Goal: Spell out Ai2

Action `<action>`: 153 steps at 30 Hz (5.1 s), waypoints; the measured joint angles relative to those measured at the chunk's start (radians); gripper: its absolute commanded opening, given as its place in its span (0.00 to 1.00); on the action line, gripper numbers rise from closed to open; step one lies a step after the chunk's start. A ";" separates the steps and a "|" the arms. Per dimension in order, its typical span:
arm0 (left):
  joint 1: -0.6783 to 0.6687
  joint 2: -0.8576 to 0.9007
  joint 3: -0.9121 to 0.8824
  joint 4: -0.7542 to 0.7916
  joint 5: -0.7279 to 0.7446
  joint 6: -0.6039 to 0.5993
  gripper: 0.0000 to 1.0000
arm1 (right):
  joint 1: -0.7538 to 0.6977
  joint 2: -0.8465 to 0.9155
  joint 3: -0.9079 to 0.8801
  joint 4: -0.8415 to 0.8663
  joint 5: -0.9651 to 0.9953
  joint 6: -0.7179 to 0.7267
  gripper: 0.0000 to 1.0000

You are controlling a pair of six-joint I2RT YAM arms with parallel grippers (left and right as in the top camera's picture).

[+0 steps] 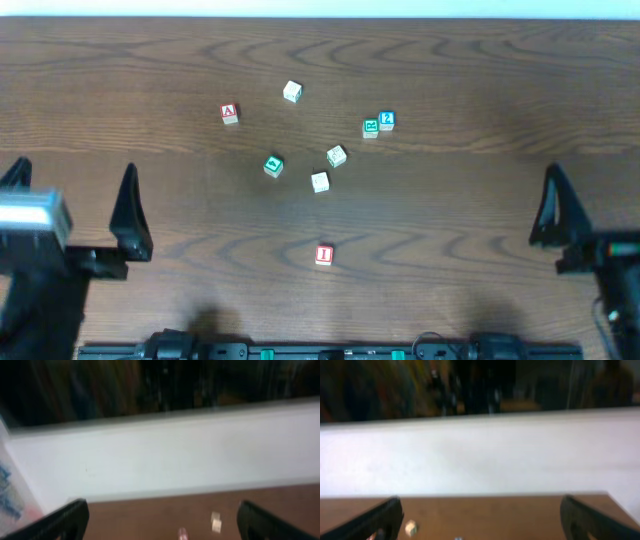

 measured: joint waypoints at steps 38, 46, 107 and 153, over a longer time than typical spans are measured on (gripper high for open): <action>0.000 1.004 0.567 -0.603 0.044 -0.194 0.95 | 0.154 0.949 0.525 -0.699 0.122 0.163 0.99; 0.000 1.095 0.533 -0.421 0.010 -0.220 0.95 | 0.194 1.028 0.525 -0.637 0.163 0.248 0.99; -0.050 1.606 0.383 0.016 -0.024 -0.486 0.91 | 0.397 1.109 0.426 -0.562 0.191 0.304 0.99; -0.232 1.604 0.303 0.010 -0.124 -0.419 0.21 | 0.397 1.109 0.426 -0.576 0.238 0.304 0.99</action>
